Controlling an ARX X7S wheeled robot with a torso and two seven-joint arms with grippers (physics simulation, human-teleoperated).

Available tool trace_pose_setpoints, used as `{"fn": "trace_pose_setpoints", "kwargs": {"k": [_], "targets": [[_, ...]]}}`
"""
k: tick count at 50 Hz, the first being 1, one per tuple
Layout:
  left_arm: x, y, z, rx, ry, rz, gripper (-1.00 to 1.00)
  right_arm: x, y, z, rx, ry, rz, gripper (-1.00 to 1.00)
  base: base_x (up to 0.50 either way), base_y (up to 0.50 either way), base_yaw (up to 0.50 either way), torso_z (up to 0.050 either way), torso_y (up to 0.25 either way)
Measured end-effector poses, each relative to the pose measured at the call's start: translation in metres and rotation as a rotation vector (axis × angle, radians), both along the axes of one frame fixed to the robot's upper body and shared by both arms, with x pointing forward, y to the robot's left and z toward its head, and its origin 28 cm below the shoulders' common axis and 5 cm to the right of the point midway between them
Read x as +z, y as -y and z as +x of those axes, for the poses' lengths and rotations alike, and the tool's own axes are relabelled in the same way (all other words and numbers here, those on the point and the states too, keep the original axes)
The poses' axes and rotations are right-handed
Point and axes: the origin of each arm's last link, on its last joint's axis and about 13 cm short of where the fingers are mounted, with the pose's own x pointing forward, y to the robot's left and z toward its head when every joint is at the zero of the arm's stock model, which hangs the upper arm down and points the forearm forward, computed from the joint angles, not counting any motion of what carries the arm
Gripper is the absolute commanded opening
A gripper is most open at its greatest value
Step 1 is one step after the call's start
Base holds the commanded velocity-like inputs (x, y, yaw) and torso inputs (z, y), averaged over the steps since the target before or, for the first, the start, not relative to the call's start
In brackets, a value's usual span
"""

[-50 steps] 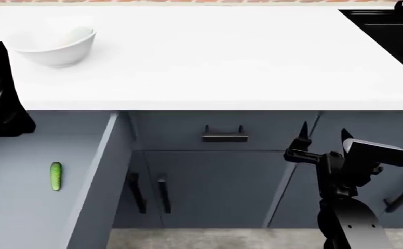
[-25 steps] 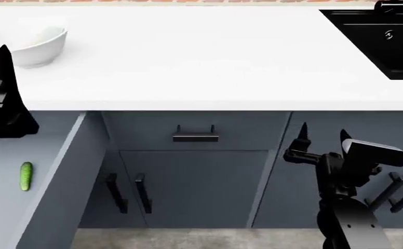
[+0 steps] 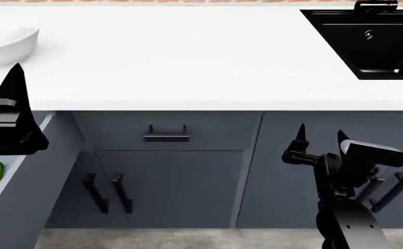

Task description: Place the bar in the bowl and close the drawer.

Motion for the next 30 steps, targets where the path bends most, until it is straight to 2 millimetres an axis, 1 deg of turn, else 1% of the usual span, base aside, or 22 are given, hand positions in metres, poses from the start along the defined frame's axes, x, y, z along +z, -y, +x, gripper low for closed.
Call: {"fn": "trace_pose_setpoints", "kwargs": {"k": [30], "targets": [[-0.009, 0.011, 0.005, -0.042, -0.072, 0.042, 1.0, -0.006, 0.002, -0.004, 0.002, -0.003, 0.016, 1.0, 0.0, -0.24, 0.0, 0.0, 0.0]]}}
